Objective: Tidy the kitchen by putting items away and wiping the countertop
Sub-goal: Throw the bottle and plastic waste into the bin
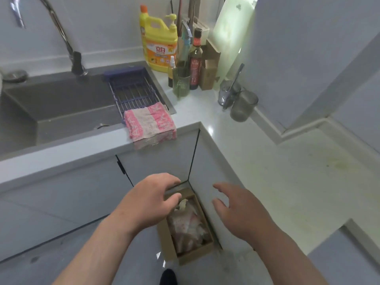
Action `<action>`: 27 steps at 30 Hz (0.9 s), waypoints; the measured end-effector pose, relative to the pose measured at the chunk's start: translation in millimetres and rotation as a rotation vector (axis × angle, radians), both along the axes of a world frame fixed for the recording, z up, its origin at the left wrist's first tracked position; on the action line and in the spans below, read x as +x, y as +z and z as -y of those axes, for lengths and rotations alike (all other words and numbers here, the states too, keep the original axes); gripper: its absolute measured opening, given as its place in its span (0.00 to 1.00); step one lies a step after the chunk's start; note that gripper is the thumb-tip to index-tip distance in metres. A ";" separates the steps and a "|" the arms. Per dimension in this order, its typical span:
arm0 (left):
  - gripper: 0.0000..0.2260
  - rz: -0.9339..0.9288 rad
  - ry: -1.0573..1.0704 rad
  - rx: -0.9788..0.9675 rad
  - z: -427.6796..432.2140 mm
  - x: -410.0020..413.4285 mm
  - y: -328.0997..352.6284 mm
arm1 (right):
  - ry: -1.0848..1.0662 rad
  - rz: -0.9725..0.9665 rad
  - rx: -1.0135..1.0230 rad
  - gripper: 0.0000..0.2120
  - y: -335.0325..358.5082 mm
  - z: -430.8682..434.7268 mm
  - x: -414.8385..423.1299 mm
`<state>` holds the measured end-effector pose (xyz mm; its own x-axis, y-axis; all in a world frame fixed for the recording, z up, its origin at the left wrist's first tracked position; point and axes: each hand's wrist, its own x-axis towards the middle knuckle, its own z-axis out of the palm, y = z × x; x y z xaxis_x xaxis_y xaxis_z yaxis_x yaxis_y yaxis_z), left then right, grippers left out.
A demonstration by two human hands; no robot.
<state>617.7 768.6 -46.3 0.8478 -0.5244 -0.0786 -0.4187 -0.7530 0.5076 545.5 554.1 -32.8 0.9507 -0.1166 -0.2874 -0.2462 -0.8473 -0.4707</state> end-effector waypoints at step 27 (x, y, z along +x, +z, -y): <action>0.17 0.309 -0.710 -0.130 219.1 -300.1 174.5 | -0.862 0.408 -0.112 0.21 145.0 128.3 -466.3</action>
<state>317.6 549.4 128.2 0.2793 -0.9379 0.2058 -0.9143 -0.1944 0.3553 79.2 425.8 112.2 0.5495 -0.8293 0.1017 -0.6411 -0.4966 -0.5851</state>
